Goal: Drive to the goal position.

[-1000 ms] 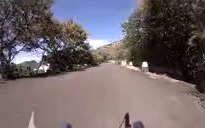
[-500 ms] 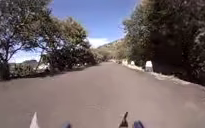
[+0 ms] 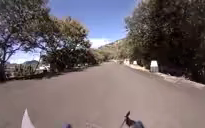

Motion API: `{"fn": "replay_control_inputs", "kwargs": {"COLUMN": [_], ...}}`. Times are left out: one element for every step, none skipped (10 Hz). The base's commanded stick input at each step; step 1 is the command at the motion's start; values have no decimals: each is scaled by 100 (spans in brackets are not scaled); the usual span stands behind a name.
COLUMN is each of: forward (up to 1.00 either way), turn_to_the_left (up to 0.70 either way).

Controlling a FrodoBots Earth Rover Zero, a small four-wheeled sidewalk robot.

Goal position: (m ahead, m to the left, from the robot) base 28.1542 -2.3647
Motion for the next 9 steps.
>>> {"fn": "replay_control_inputs", "kwargs": {"forward": [85,85,85,85,85,85,85,85,85], "turn_to_the_left": [0,0,0,-34,-34,-34,0,0,0]}}
